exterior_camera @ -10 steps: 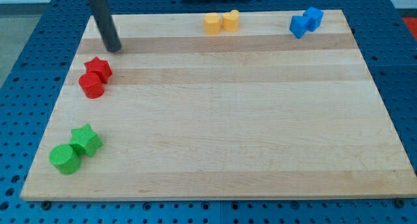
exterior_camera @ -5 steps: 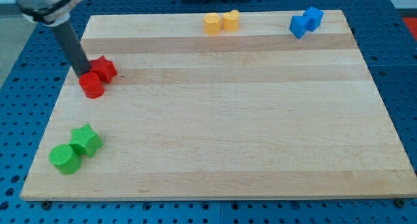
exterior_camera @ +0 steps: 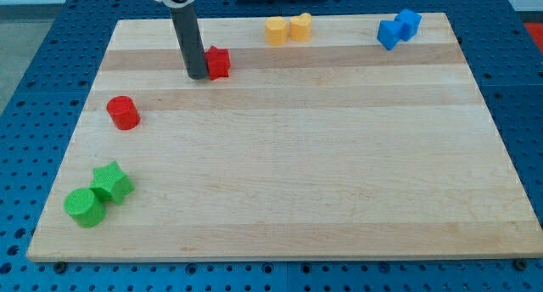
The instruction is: Push the red star into the yellow heart
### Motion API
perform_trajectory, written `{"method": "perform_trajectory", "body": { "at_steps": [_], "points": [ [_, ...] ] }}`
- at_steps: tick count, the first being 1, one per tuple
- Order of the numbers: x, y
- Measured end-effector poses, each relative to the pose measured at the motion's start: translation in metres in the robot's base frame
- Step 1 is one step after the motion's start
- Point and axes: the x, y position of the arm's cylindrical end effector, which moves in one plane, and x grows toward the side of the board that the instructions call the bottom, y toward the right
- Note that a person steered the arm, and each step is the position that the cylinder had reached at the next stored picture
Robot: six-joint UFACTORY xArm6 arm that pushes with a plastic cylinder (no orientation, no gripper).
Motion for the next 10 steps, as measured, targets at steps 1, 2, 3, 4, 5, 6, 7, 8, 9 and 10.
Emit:
{"method": "perform_trajectory", "body": {
  "at_steps": [1, 2, 3, 4, 5, 6, 7, 8, 9, 10],
  "points": [
    [-0.018, 0.000],
    [-0.025, 0.012],
    [-0.025, 0.032],
    [-0.019, 0.051],
    [-0.006, 0.073],
    [-0.003, 0.100],
    [-0.005, 0.125],
    [-0.005, 0.142],
    [-0.007, 0.147],
    [-0.013, 0.147]
  ]
}}
